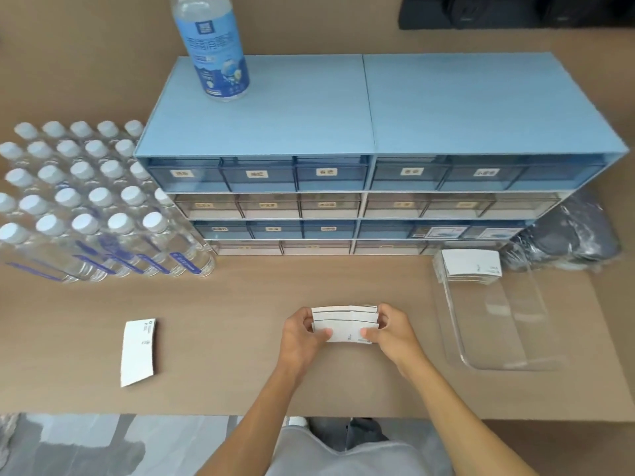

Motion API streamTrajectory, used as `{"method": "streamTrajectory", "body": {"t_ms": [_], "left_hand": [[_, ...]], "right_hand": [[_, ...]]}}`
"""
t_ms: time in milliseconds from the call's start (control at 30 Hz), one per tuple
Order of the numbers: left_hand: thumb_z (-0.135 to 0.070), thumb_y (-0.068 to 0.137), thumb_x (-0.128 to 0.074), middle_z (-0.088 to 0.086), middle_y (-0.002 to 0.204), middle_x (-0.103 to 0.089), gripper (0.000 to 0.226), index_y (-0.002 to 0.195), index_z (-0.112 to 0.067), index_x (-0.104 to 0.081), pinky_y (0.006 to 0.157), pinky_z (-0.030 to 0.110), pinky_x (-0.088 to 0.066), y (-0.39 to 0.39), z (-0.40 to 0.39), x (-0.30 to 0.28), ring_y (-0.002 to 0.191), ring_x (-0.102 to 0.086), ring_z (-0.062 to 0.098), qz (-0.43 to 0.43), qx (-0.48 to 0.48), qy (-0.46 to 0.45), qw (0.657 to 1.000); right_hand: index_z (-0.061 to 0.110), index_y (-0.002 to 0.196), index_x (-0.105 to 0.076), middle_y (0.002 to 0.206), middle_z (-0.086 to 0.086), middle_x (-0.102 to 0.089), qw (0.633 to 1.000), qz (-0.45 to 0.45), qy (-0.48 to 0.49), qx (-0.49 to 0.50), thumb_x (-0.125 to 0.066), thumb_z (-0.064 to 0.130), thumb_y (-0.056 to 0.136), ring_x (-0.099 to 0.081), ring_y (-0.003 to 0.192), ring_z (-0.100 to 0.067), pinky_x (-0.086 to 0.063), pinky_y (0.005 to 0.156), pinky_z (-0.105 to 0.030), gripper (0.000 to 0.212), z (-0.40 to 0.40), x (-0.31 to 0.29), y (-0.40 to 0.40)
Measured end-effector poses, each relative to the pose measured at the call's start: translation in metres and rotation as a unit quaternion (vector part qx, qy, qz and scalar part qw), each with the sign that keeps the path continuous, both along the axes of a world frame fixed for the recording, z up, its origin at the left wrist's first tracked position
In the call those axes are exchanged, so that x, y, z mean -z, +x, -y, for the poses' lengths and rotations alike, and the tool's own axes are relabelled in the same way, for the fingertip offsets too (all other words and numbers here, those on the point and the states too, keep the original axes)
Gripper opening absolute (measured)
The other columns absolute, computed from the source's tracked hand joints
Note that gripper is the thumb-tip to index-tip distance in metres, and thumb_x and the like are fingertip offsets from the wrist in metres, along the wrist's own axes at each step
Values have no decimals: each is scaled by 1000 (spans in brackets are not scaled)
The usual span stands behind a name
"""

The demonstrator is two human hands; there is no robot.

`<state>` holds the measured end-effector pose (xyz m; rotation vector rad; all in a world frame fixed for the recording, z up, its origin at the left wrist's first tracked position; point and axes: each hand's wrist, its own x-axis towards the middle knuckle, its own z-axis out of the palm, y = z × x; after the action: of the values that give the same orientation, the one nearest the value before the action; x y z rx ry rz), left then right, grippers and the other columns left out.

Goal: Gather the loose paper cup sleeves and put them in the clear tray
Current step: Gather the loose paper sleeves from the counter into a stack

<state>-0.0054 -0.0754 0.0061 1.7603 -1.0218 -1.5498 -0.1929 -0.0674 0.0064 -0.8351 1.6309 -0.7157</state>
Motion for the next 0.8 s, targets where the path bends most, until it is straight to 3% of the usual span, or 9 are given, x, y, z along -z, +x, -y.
{"method": "streamTrajectory", "body": {"t_ms": [100, 200, 300, 400, 533, 633, 733, 800], "left_hand": [[8, 77, -70, 5, 86, -76, 25, 91, -12, -65, 62, 15, -52, -2, -4, 3, 67, -67, 2, 27, 21, -32, 999], [5, 76, -71, 10, 85, -75, 28, 89, -19, -64, 63, 21, -53, -2, -11, 9, 69, -65, 11, 62, 16, -51, 997], [1, 76, -72, 17, 83, -73, 28, 87, -24, -65, 67, 30, -55, -1, -18, 13, 70, -63, 17, 75, 9, -64, 995], [-1, 77, -73, 28, 90, -70, 26, 95, -19, -66, 76, 49, -55, -1, -23, 16, 78, -68, 36, 82, 8, -72, 994], [0, 78, -73, 28, 92, -70, 32, 92, -26, -64, 79, 51, -55, -4, -26, 16, 87, -67, 41, 86, -6, -82, 993], [1, 78, -74, 17, 93, -72, 35, 94, -29, -63, 82, 42, -57, -5, -28, 17, 89, -68, 35, 77, -9, -86, 993], [3, 79, -74, -4, 100, -71, 39, 96, -31, -63, 79, 15, -52, -6, -30, 21, 91, -67, 22, 68, -7, -90, 994], [2, 80, -73, -8, 105, -69, 40, 103, -30, -62, 79, 6, -47, -9, -34, 24, 94, -64, 15, 61, -12, -85, 994]], "right_hand": [[2, 90, -63, 93, -18, -73, 999, -38, -35, -18, -68, -12, 73, -64, 78, -18, -53, 73, -33, 23, -5, 3, -3], [8, 90, -63, 95, -24, -69, 995, -69, -65, -34, -70, -9, 74, -60, 80, -21, -53, 81, -43, 25, -12, 4, -1], [10, 91, -63, 91, -19, -69, 993, -77, -77, -39, -71, -8, 75, -58, 78, -17, -51, 76, -34, 25, -18, 8, 2], [9, 91, -63, 84, -10, -67, 994, -69, -81, -38, -70, -9, 76, -58, 75, -15, -47, 71, -23, 24, -21, 12, 3], [8, 94, -63, 88, -16, -70, 993, -62, -91, -44, -69, -6, 78, -61, 77, -19, -49, 73, -25, 22, -24, 16, 2], [11, 99, -65, 94, -12, -71, 992, -65, -95, -47, -69, -4, 79, -66, 89, -28, -52, 85, -35, 25, -26, 19, 1], [16, 107, -67, 105, 2, -71, 991, -74, -96, -53, -69, -1, 80, -65, 102, -19, -49, 95, -31, 32, -31, 24, 4], [17, 115, -66, 113, 7, -69, 992, -74, -95, -49, -69, -1, 81, -62, 108, -10, -46, 103, -27, 38, -34, 28, 6]]}}
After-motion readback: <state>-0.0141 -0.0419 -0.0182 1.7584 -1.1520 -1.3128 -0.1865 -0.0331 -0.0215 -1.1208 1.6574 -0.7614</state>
